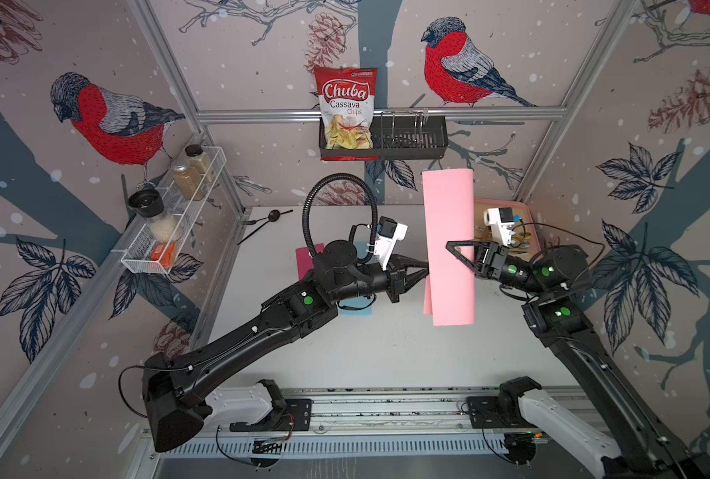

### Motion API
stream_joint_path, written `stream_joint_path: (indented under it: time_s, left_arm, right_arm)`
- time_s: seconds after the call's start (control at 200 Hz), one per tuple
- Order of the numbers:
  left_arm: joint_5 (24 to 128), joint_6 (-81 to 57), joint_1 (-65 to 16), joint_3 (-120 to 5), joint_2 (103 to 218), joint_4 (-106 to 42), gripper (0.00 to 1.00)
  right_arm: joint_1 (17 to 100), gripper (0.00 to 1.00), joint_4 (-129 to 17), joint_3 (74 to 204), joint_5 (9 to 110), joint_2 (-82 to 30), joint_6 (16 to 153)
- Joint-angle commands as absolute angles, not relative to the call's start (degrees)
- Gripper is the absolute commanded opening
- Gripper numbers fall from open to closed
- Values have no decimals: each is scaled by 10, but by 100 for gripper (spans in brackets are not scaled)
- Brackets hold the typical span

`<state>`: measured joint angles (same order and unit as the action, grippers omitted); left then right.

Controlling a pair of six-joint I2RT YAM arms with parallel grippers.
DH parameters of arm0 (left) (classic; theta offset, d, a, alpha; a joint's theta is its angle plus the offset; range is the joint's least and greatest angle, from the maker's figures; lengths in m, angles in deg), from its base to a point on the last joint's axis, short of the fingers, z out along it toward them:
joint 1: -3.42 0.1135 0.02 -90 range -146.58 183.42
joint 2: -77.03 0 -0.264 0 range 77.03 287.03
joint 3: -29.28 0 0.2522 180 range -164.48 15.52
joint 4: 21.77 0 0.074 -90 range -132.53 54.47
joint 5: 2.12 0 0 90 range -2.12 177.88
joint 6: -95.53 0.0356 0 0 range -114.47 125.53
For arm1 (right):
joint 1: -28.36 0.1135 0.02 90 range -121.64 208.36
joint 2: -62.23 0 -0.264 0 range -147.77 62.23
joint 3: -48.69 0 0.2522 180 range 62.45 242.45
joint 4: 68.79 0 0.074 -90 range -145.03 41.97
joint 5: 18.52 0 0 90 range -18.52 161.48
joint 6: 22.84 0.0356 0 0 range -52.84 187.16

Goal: Fold the rectangular paper in half along the long edge
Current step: Fold the paper.

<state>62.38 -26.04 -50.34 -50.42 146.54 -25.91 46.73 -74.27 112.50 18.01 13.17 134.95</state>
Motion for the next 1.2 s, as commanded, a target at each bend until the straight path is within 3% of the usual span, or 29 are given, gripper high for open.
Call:
stream_joint_path:
  time_s: [0.0, 1.196]
  left_arm:
    - [621, -258, -505, -503, 1462, -251, 0]
    - [616, -261, -506, -500, 1463, -248, 0]
  right_arm:
    - [467, 49, -742, 1128, 194, 135, 1334]
    - [457, 32, -788, 1106, 221, 155, 1357]
